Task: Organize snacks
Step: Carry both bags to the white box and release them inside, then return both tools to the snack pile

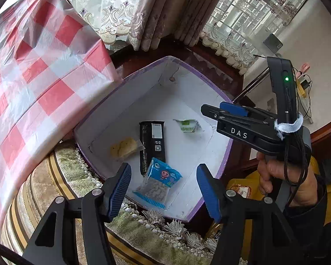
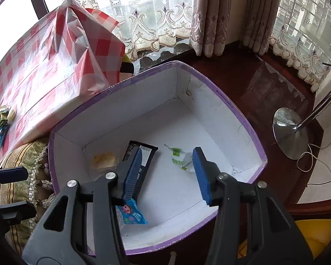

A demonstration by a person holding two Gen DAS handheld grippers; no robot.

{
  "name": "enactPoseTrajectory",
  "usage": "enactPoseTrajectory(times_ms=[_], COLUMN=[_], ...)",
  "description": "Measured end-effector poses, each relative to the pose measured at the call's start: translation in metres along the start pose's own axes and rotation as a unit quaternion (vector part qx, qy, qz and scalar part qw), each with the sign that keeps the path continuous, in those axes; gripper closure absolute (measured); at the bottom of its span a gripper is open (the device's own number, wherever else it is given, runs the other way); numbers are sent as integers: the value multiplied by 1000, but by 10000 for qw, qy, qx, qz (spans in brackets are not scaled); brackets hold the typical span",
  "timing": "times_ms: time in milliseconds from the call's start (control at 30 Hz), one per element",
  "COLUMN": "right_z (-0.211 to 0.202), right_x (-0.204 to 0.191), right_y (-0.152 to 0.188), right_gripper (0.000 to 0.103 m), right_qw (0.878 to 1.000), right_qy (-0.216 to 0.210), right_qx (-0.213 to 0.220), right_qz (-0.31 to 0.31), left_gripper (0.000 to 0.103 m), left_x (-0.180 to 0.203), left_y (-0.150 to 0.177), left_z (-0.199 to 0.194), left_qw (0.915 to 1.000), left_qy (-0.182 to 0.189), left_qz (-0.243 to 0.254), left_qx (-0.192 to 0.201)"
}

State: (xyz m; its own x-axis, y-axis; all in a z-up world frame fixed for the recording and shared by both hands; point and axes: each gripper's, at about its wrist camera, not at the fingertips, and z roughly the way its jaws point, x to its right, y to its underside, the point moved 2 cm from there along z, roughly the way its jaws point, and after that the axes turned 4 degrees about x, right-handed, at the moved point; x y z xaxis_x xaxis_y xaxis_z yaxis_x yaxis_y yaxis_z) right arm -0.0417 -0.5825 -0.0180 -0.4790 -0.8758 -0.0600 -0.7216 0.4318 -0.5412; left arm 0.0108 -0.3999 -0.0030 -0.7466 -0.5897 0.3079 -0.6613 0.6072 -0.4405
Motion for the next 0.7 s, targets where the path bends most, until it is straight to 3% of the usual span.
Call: enactPoseTrajectory(times_ms=[400, 700], right_z=[-5, -13], right_x=[-52, -135], right_y=[-4, -3], right_gripper=[49, 44], right_qw=[9987, 9897], right_qy=[-377, -1032], right_qx=[22, 0], right_qz=[-353, -994], left_gripper=[41, 41], left_x=[-48, -109], left_y=[8, 25], left_z=[-29, -69], left_qw=[9961, 9811], left_qy=[-407, -765], left_qz=[-645, -1482], left_qx=[446, 980])
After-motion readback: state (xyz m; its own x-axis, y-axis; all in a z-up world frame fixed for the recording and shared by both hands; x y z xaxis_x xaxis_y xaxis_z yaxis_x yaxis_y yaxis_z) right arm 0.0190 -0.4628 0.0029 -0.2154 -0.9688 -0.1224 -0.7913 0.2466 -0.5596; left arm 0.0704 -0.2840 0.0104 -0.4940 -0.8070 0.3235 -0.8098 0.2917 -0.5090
